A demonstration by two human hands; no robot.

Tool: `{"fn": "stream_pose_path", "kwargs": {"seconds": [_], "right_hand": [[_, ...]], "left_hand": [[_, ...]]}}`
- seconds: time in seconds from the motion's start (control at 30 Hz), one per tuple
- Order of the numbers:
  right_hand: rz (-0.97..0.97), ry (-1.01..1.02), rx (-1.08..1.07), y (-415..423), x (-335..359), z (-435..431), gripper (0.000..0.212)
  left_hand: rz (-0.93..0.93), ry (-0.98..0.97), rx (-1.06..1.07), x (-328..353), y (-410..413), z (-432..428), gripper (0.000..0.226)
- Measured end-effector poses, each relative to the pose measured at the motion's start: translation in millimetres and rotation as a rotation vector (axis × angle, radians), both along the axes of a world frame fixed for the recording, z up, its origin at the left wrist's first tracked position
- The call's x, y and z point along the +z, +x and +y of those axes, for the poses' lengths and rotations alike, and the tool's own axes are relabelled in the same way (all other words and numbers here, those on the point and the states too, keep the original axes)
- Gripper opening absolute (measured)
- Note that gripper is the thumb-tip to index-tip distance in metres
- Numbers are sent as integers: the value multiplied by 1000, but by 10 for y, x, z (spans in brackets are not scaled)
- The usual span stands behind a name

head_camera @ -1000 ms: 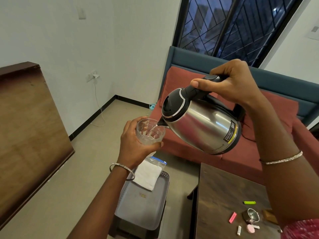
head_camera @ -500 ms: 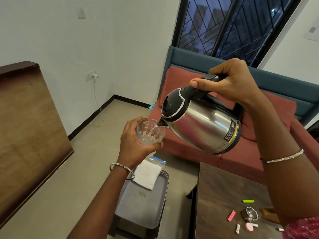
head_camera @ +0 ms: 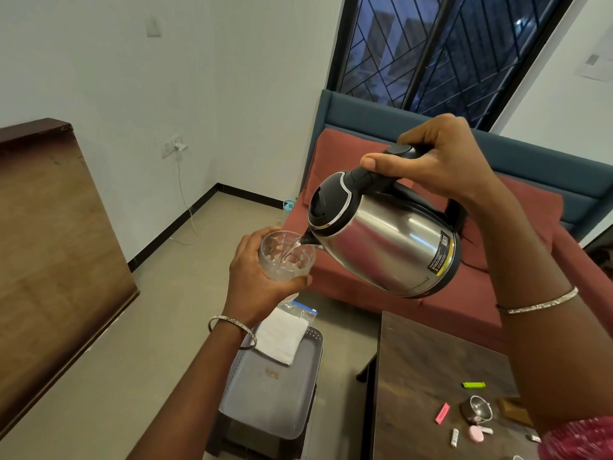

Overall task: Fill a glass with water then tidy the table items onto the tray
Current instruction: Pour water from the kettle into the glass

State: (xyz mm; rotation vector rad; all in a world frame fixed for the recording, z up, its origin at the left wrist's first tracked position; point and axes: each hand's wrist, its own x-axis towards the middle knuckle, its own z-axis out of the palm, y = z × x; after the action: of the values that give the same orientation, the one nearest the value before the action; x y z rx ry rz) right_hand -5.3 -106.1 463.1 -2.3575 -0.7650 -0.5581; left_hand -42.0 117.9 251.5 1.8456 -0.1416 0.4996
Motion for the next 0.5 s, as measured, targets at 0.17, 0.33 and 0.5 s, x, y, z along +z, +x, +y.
{"fn": "stream_pose_path", "kwargs": {"seconds": [0.17,0.33,0.5], "right_hand": [[-10,-4,-7,-19,-18,12,26],[-10,-13,-9,-27,-16,9,30],[-12,-16,-8,-26,-33,-1,31]], "left_hand": [[-4,-9,11,-2,-20,-4,87],[5,-1,13,-11,-37,-11,88],[9,-8,14,-20,-59,-13,88]]}}
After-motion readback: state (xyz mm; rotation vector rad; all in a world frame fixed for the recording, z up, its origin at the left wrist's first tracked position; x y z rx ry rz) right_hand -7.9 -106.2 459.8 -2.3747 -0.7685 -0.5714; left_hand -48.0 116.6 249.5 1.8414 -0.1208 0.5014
